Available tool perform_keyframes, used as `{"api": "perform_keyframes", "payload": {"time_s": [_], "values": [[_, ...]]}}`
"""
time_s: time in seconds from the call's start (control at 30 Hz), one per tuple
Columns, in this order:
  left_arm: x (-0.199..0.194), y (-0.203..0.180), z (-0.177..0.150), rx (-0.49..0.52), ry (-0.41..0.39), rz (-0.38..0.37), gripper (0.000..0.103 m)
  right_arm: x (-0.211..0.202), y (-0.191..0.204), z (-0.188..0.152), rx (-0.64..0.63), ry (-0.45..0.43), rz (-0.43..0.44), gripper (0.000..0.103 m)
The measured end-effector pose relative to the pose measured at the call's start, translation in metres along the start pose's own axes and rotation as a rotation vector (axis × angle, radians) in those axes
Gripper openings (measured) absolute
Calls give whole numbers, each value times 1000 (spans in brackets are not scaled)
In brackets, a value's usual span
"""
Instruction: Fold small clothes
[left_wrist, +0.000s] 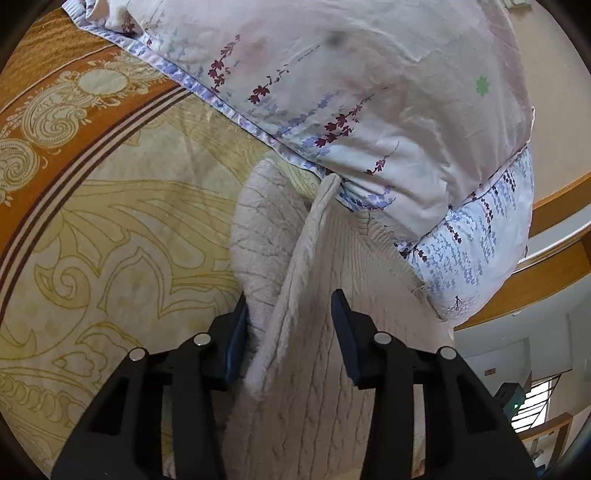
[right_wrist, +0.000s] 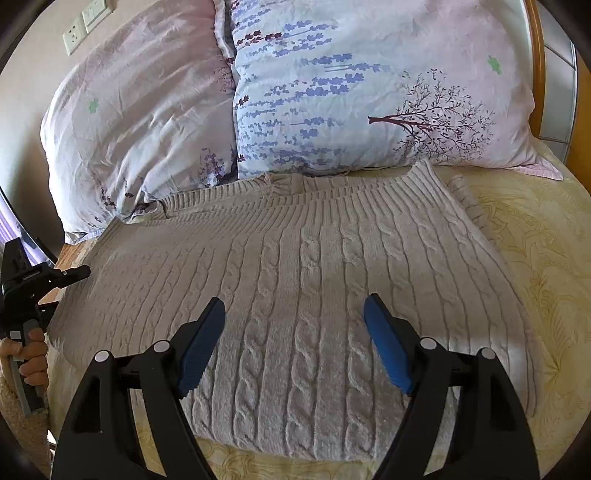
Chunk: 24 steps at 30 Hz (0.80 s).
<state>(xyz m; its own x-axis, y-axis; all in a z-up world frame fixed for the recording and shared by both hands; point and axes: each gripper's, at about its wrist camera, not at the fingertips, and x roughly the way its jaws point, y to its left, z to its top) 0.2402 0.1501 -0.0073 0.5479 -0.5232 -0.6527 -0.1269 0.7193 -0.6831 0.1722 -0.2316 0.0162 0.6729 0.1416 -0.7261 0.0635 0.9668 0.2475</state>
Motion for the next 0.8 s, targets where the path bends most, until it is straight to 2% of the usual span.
{"api": "perform_keyframes", "payload": {"time_s": [0.07,0.13,0.17,0.27,0.4,0.67,0.8], "values": [[1,1,0,-9,2,-3,35,0,0,0,3,-1,4,79],[2,3,0,-20,11,-12,23,-1,-1,0,5,-3,6,79],[2,5,0,-33,17,-42,21,-2,-1,0,6,-4,7,79],[-4,6,2,-68,7,-114,19,-6,-2,0,15,-9,15,79],[-14,-12,1,-54,-21,-205,17,-13,-8,0,30,-22,15,79],[-24,-70,-6,-14,-66,-383,15,-36,-35,-1,87,-65,8,79],[-15,-109,-13,15,-56,-454,15,-53,-48,1,104,-108,19,79]]}}
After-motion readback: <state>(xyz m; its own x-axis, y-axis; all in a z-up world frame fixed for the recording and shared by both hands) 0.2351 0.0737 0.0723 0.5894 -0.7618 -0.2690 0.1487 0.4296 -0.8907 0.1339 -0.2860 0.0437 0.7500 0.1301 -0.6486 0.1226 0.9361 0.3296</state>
